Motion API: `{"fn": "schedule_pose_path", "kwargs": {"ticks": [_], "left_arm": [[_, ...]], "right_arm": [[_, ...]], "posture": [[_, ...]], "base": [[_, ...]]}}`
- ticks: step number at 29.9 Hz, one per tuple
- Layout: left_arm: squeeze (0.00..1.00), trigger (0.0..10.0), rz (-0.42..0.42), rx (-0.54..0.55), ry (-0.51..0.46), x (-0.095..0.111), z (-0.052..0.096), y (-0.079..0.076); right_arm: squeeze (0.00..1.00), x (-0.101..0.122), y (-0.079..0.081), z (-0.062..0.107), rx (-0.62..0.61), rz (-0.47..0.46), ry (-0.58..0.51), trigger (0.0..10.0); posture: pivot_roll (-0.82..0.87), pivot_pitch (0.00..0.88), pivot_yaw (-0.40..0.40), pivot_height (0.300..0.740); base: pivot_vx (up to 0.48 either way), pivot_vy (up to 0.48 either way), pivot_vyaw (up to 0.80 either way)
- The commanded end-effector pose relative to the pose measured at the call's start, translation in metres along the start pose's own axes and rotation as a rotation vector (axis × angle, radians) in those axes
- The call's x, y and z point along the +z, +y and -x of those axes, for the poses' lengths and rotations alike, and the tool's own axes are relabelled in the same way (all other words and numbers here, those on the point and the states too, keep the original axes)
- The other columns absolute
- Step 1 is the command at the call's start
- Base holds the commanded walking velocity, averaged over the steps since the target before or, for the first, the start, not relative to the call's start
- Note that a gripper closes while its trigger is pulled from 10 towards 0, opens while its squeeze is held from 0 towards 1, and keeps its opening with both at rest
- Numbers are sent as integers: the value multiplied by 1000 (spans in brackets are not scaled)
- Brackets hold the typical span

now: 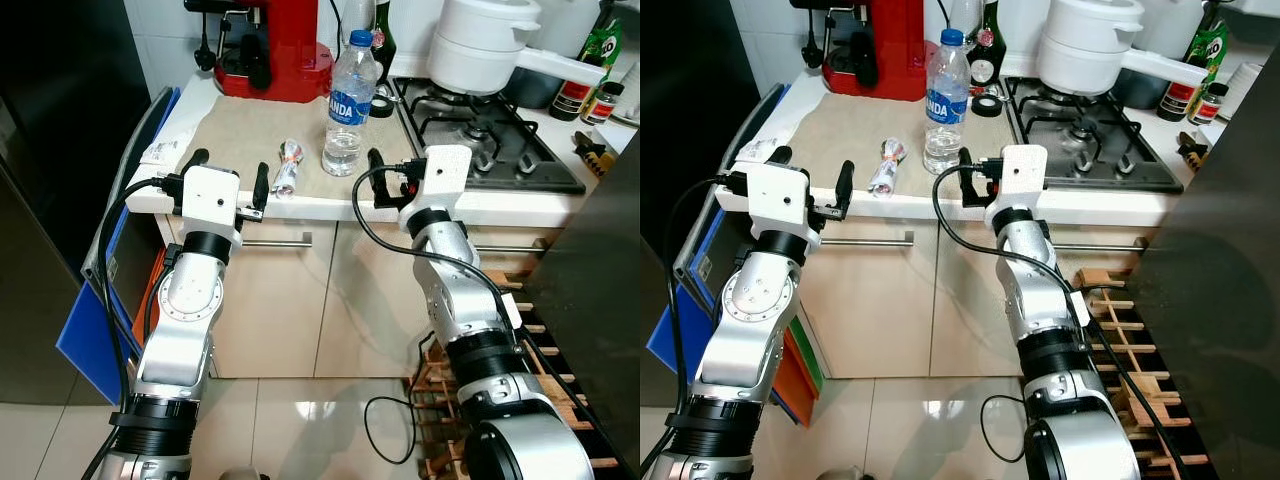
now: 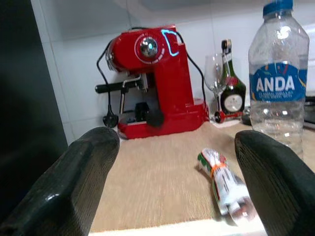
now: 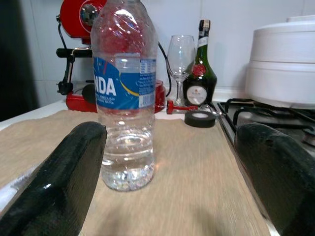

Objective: Restocking fridge

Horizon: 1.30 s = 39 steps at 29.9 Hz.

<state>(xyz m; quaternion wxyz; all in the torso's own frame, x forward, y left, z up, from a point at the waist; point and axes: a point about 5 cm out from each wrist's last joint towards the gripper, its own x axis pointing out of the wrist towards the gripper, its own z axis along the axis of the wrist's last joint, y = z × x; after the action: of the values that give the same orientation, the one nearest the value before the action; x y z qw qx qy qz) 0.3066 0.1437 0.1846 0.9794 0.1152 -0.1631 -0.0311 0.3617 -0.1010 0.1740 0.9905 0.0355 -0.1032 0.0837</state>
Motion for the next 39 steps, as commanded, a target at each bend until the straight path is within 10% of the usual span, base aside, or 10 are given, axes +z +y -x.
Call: {"fn": "schedule_pose_path", "kwargs": {"ticks": [1, 9, 26, 35, 39], "left_arm": [[0, 10000, 12, -4, -52, 10, 0, -1], [0, 10000, 51, -22, -67, 13, 3, -7], [0, 10000, 37, -38, -67, 12, -2, -10], [0, 10000, -31, -64, 0, 5, -2, -10], [0, 10000, -78, -33, 126, 16, 6, 20]], "right_arm": [[0, 20, 5, -8, 33, 25, -63, 10000], [0, 59, 20, -9, 127, 0, -176, 10000], [0, 70, 27, -3, 138, 4, -198, 10000], [0, 72, 5, -13, 43, -42, -92, 10000], [0, 85, -17, -3, 84, 8, 5, 10000]], "posture": [[81, 0, -39, 740], [81, 0, -44, 740], [77, 0, -34, 740], [78, 0, -32, 740], [89, 0, -32, 740]], "base": [[352, 326, 0], [335, 331, 0], [0, 0, 0], [0, 0, 0], [0, 0, 0]]}}
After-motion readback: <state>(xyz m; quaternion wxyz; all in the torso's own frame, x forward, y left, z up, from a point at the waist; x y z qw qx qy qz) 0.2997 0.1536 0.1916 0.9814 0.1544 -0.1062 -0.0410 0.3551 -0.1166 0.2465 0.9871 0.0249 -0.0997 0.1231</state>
